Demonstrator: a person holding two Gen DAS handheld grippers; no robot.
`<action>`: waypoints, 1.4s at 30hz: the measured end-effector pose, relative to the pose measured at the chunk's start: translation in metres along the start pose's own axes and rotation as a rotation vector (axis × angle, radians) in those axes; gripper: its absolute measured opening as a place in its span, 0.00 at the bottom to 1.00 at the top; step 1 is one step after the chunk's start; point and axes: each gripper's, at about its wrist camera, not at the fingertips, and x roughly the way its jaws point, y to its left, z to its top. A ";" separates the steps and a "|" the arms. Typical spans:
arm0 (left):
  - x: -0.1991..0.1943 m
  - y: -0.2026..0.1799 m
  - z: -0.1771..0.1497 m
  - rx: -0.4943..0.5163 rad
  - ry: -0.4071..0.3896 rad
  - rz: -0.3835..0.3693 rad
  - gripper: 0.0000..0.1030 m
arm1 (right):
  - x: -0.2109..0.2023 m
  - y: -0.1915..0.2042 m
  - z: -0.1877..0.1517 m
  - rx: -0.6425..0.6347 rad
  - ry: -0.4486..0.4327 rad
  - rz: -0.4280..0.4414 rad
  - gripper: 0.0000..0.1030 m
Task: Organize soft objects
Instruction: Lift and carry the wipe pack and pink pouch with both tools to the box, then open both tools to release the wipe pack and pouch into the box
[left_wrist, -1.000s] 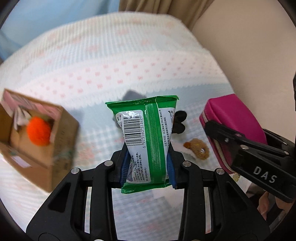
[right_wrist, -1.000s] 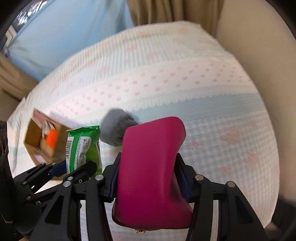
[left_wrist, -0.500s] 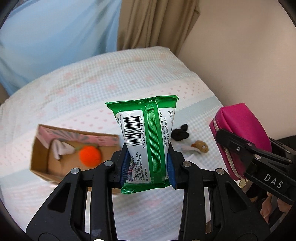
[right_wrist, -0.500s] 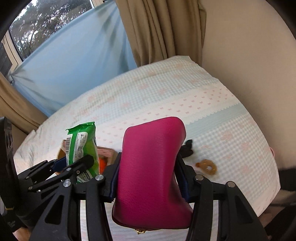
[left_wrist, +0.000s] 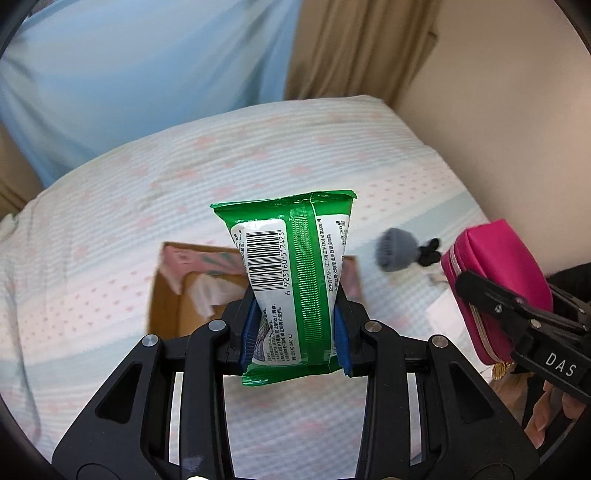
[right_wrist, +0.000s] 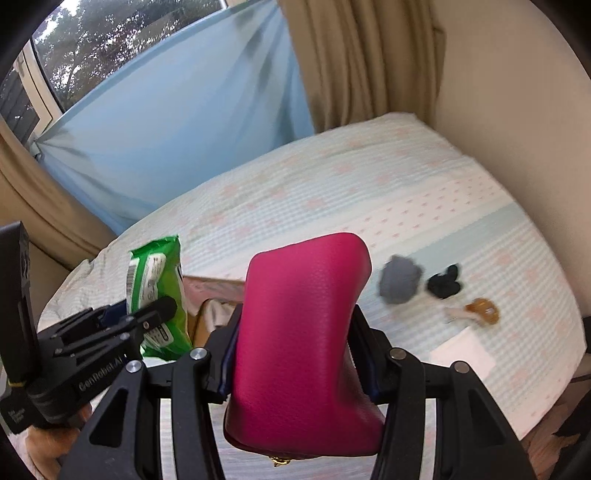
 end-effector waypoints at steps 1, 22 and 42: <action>0.004 0.009 0.001 -0.006 0.008 0.008 0.30 | 0.010 0.005 0.000 0.001 0.019 0.010 0.47; 0.168 0.101 -0.026 -0.093 0.354 0.107 0.30 | 0.203 0.064 -0.042 -0.283 0.348 0.040 0.47; 0.196 0.077 -0.003 0.004 0.397 0.175 1.00 | 0.215 0.054 -0.062 -0.343 0.323 0.159 1.00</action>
